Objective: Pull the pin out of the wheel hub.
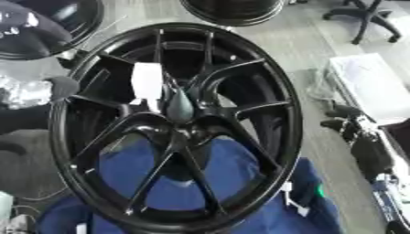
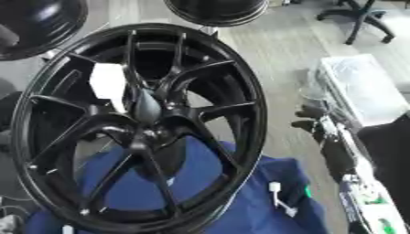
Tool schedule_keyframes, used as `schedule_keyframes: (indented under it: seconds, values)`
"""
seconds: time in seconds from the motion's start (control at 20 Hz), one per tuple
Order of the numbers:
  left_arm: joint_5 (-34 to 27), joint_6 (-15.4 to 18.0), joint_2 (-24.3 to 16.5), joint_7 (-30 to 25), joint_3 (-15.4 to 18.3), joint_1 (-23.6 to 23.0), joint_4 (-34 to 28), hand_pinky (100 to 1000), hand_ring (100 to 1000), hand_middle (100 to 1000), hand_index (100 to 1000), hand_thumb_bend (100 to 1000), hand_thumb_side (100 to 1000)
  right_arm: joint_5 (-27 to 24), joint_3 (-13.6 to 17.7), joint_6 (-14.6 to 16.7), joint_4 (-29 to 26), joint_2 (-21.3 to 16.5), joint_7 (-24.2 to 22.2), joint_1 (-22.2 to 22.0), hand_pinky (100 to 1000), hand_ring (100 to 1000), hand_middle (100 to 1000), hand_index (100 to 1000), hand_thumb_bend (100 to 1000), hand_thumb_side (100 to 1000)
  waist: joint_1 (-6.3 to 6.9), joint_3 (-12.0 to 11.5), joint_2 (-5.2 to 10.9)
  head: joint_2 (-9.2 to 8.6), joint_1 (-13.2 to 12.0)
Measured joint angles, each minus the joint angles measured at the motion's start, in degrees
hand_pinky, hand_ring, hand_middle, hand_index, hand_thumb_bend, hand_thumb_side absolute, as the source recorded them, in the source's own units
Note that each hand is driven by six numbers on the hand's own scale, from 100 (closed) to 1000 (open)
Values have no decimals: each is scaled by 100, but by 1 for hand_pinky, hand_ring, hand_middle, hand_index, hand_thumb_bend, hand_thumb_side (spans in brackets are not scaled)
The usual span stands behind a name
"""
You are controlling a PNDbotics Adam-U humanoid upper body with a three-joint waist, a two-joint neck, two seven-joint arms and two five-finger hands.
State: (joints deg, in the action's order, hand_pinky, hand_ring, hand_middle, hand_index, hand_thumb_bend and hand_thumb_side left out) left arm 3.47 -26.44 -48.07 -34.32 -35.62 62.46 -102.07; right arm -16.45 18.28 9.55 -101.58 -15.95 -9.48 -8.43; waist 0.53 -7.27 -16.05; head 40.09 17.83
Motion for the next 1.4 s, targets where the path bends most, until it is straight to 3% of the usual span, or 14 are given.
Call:
schedule_keyframes:
  seconds: [0.3, 0.7, 1.0, 1.4]
  values:
    - [57, 445, 240, -384, -4, 109, 526, 932, 815, 823, 883, 568, 552, 3, -6, -18, 41, 1, -18, 41, 904, 692, 705, 795, 100, 782, 11, 32, -6, -41, -12]
    - [4, 1342, 477, -1538, 191, 269, 1226, 942, 823, 812, 868, 570, 570, 3, -34, -32, 91, 3, -44, 82, 905, 693, 705, 795, 100, 786, 32, 127, -12, -37, -62]
    - [227, 1742, 697, -1748, 191, 370, 1859, 944, 826, 813, 876, 571, 576, 4, -36, -45, 138, 7, -61, 85, 905, 693, 705, 796, 100, 788, 38, 164, -12, -33, -74]
    - [358, 1855, 1060, -1767, 204, 636, 2194, 952, 820, 799, 865, 556, 382, 4, -65, -58, 177, 8, -82, 89, 905, 693, 706, 796, 100, 788, 44, 262, -12, 5, -81]
